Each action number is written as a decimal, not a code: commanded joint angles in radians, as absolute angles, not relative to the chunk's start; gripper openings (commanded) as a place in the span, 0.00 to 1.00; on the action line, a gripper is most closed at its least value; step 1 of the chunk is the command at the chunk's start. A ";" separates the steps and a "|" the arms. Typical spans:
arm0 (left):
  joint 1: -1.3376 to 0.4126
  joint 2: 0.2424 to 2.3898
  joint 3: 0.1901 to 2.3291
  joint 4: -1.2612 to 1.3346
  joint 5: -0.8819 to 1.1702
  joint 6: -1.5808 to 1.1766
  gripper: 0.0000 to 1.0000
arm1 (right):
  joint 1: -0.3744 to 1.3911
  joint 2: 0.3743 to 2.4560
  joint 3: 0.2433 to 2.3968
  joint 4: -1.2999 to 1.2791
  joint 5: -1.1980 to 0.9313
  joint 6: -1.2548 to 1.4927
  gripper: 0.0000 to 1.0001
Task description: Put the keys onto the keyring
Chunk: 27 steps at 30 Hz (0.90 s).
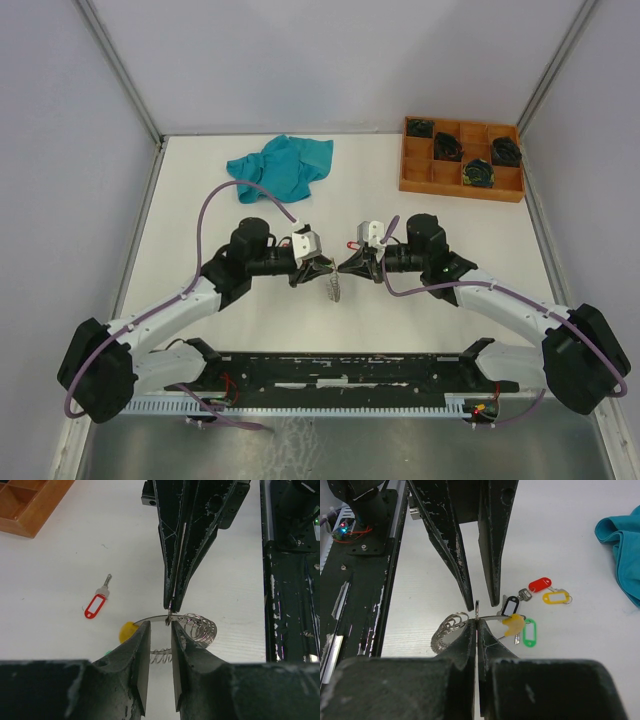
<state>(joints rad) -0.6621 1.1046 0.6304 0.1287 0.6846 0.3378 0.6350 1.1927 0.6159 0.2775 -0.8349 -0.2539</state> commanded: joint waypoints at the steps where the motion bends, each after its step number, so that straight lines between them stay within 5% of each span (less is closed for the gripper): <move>1: -0.657 1.112 0.663 0.175 0.750 0.311 0.27 | 0.637 1.195 0.665 0.348 -0.878 -0.238 0.01; 27: -0.655 1.150 0.685 0.170 0.810 0.292 0.10 | 0.638 1.216 0.675 0.353 -0.913 -0.224 0.01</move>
<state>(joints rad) -0.6582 1.1439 0.6422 0.1299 0.7677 0.3199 0.6350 1.2140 0.6205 0.2913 -0.8761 -0.2390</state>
